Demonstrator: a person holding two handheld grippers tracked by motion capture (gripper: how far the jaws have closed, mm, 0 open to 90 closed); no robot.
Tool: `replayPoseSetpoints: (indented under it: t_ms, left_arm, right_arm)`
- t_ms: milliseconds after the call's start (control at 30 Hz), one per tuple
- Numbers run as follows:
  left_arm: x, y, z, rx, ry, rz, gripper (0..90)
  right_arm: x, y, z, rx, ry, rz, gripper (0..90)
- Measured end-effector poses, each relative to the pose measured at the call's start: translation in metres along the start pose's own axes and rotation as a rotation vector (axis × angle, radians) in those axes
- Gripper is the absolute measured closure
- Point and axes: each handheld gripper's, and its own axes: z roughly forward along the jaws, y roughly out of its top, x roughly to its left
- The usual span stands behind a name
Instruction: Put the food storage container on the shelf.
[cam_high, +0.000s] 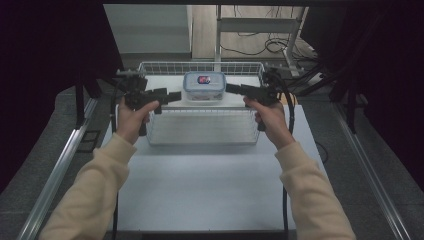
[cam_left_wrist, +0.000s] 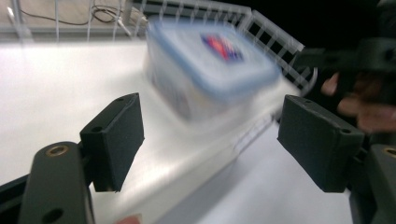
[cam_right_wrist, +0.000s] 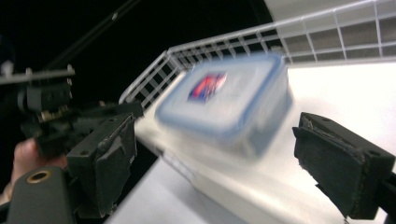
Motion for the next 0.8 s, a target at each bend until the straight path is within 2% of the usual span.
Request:
replayPoseSetpoints:
  t_ms: [67,100,200,367,500,567,633,700,800]
  left_arm:
    - [-0.007,-0.022,-0.01,0.029,0.022,0.049,21.6]
    - [-0.011,-0.037,-0.015,0.038,0.039,0.07,21.7]
    - [-0.015,-0.071,-0.026,0.056,0.045,0.076,21.7]
    - [-0.019,-0.125,-0.035,0.094,0.071,0.071,21.9]
    - [-0.021,-0.151,-0.037,0.102,0.101,0.075,22.2]
    - [-0.023,-0.164,-0.035,0.131,0.115,0.08,22.2]
    - [-0.022,-0.174,-0.033,0.161,0.108,0.079,22.1]
    - [-0.022,-0.179,-0.03,0.179,0.106,0.069,22.2]
    - [-0.023,-0.179,-0.029,0.174,0.114,0.081,22.1]
  right_arm:
    - [0.001,-0.017,-0.013,0.009,0.002,-0.033,13.2]
    - [0.002,-0.028,-0.021,-0.003,-0.005,-0.052,14.9]
    - [0.004,-0.064,-0.043,-0.011,-0.026,-0.108,16.6]
    - [0.004,-0.118,-0.07,0.042,-0.08,-0.187,17.7]
    - [0.001,-0.152,-0.085,0.074,-0.115,-0.222,18.0]
    - [-0.002,-0.168,-0.089,0.09,-0.119,-0.221,18.4]
    - [-0.007,-0.181,-0.089,0.121,-0.133,-0.223,18.5]
    - [-0.011,-0.191,-0.086,0.145,-0.155,-0.231,18.6]
    - [-0.015,-0.196,-0.081,0.154,-0.151,-0.222,18.9]
